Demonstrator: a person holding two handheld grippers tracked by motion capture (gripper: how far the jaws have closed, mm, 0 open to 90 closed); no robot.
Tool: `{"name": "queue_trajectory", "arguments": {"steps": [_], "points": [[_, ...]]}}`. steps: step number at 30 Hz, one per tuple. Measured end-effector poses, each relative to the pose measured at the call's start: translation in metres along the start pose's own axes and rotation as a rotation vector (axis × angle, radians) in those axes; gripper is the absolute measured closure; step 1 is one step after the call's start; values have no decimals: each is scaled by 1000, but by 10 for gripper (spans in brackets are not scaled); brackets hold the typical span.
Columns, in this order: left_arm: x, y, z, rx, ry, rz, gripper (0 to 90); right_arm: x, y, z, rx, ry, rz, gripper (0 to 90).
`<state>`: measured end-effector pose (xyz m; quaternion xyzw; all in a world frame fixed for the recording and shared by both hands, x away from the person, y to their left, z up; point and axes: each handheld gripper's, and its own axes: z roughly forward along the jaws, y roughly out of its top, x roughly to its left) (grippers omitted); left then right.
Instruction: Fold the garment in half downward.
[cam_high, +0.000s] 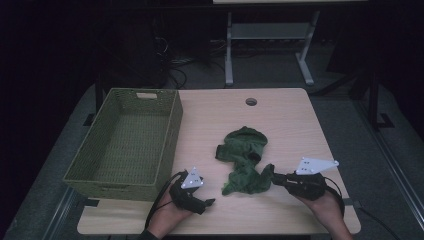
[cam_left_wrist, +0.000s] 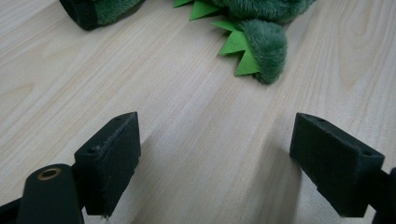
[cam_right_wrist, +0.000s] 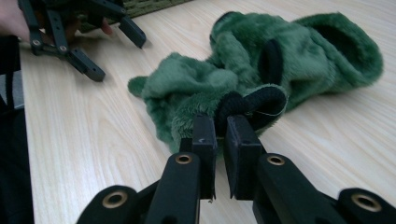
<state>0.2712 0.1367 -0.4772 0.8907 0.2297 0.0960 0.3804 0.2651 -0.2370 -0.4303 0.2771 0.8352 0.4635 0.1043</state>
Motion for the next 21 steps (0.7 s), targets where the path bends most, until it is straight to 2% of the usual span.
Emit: {"name": "queue_trajectory", "arguments": {"steps": [7,16,19,21], "points": [[0,0,0,1,-2,0,156,8,15,11,-23,45,-40,826],[0,0,0,0,-2,-1,156,16,32,32,-19,84,-86,817],[0,0,0,1,-2,-1,156,18,37,41,-23,93,-94,789],[0,0,0,-2,-2,-4,156,19,39,45,-28,97,-91,728]]}}
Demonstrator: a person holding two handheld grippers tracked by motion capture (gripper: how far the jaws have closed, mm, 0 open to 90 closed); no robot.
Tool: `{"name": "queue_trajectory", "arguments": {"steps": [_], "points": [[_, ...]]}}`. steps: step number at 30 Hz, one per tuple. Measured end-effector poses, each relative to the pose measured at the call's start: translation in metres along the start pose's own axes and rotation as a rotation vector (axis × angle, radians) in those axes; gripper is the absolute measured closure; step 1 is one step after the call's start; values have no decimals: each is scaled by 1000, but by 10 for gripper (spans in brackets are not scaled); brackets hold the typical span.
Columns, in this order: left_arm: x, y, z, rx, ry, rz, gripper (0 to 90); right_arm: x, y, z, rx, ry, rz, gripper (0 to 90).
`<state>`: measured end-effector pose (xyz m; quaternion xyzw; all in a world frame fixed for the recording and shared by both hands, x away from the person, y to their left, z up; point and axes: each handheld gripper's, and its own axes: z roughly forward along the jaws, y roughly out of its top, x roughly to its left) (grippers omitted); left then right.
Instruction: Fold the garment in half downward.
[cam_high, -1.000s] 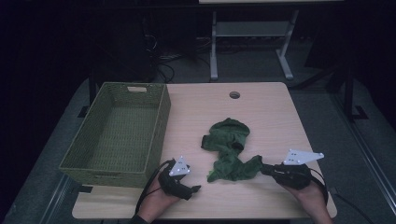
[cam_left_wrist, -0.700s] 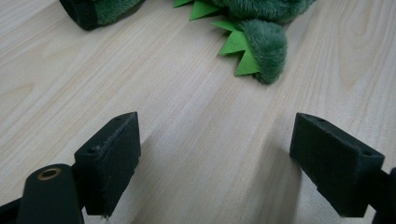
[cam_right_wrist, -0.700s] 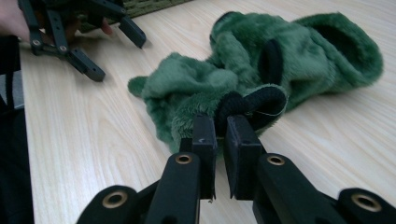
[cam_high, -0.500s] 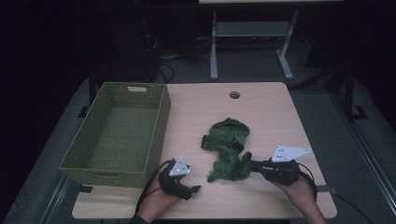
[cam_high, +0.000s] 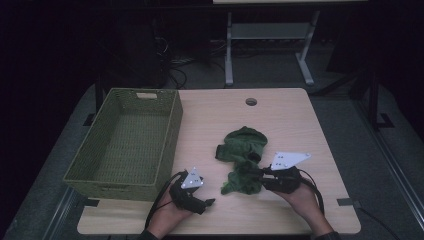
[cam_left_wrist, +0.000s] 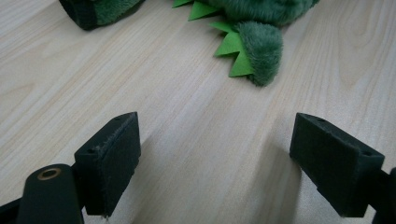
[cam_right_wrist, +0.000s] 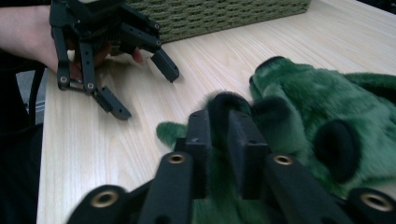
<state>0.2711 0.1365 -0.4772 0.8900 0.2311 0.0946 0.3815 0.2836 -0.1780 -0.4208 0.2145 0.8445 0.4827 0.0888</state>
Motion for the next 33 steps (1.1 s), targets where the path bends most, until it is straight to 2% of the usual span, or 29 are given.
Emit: {"name": "queue_trajectory", "arguments": {"steps": [4,9,11,18,21,28,33], "points": [[0,0,0,0,0,0,156,-2,6,1,-24,-7,11,714],[0,0,0,0,0,-1,156,-11,7,-3,-52,-52,53,826],[0,0,0,-1,2,4,156,-15,5,0,-42,-57,65,845],[0,0,0,2,1,6,156,-19,-7,34,55,-23,90,888],[0,0,0,2,0,3,156,-18,-12,46,128,-12,98,898],[0,0,0,2,0,4,156,-18,-20,52,173,-2,113,900],[0,0,0,1,0,3,156,-16,-20,52,173,-12,111,900]]}}
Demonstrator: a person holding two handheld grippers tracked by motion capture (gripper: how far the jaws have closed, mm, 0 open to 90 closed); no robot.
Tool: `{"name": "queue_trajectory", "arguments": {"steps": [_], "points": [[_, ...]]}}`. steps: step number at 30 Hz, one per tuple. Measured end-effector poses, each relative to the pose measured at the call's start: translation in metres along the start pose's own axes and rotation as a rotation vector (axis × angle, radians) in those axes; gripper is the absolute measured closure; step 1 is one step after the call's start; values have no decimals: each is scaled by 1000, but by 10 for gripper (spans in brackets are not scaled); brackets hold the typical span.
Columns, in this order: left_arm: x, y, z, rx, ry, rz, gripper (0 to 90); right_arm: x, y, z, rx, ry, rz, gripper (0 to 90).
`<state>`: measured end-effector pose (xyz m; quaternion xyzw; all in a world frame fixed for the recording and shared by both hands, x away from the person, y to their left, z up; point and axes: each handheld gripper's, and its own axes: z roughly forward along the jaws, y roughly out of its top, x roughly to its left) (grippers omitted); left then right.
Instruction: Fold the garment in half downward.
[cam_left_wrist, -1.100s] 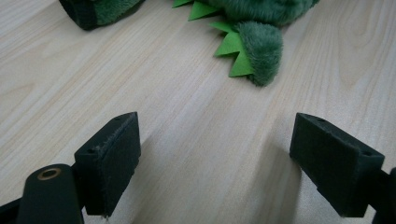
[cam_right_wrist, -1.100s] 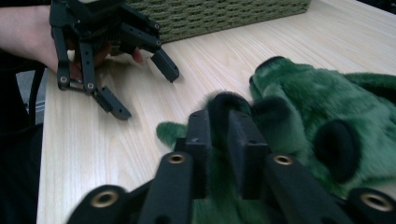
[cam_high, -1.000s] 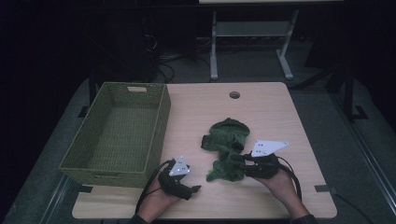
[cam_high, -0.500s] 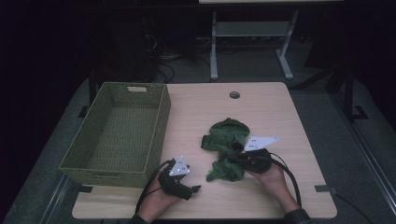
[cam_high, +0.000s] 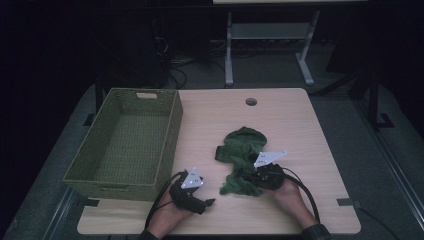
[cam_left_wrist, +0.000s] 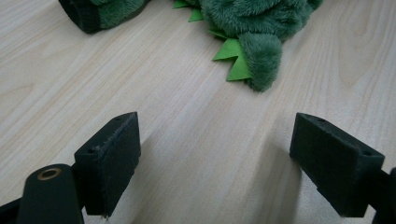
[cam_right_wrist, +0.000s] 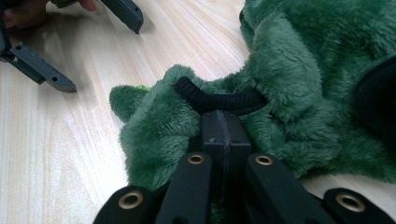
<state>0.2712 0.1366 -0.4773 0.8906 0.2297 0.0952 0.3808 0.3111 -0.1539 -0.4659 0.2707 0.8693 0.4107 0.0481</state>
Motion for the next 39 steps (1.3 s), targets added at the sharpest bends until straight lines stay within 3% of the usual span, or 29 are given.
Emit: {"name": "queue_trajectory", "arguments": {"steps": [3,6,12,17,22,27,36,39], "points": [[0,0,0,0,0,0,156,1,2,-4,-14,-13,-5,884],[0,0,0,0,0,0,156,1,5,-14,-59,-37,-3,748],[0,1,1,0,3,-1,156,-3,12,-35,-115,-60,15,664],[1,12,1,-1,22,-20,161,-4,18,-46,-142,-79,20,628],[5,33,-1,-25,18,-27,234,-14,20,-57,-160,-119,38,618],[19,53,0,-54,20,-67,271,-26,23,-66,-186,-137,64,618],[49,86,6,-54,37,-61,346,-49,35,-71,-170,-187,88,610],[61,96,8,-64,49,-76,359,-59,40,-72,-168,-202,89,608]]}}
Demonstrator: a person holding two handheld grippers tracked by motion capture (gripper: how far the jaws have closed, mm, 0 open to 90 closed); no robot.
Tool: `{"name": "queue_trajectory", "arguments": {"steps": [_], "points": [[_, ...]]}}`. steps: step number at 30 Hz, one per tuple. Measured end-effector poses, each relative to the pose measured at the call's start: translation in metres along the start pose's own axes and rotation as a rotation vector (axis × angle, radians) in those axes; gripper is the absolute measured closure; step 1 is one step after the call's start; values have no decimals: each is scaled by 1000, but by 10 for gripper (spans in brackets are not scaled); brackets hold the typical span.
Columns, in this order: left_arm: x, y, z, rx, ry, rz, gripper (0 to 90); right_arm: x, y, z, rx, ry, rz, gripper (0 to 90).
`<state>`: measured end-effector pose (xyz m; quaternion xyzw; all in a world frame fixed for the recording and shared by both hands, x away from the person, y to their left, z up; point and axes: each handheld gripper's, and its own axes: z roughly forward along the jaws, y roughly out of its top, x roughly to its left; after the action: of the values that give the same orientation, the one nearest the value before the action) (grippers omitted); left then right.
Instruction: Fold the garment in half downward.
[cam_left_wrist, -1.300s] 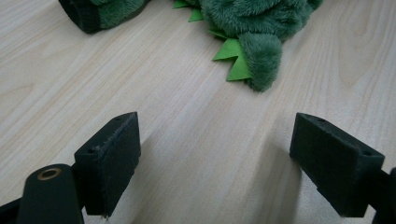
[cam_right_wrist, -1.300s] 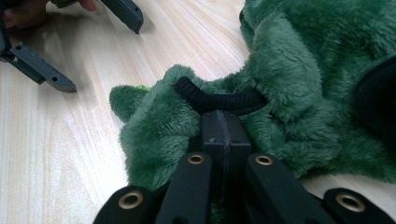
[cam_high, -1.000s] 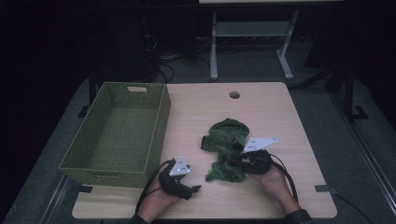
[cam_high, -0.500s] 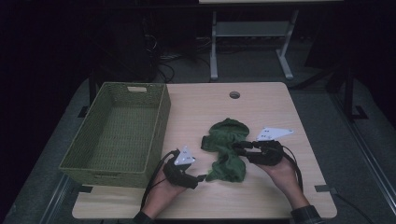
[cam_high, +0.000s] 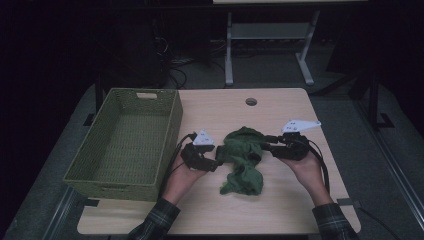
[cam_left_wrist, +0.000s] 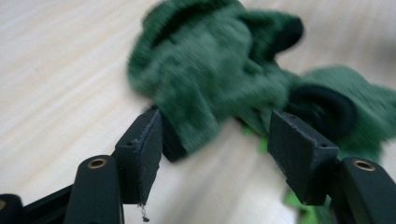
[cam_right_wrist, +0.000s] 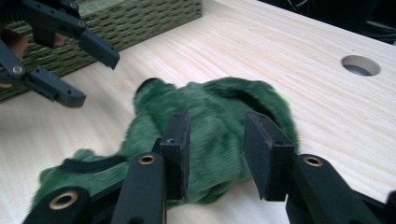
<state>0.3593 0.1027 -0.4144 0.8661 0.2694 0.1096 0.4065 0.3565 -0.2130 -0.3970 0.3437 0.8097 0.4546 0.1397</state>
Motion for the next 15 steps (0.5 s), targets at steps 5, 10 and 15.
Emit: {"name": "queue_trajectory", "arguments": {"steps": [5,10,15], "points": [[18,13,9,-19,8,-17,408,-15,6,2,-4,-18,29,606],[36,21,24,-27,10,-30,444,-31,6,9,-20,-53,47,603],[51,28,46,-28,15,-53,458,-45,0,27,19,-74,97,596]]}}
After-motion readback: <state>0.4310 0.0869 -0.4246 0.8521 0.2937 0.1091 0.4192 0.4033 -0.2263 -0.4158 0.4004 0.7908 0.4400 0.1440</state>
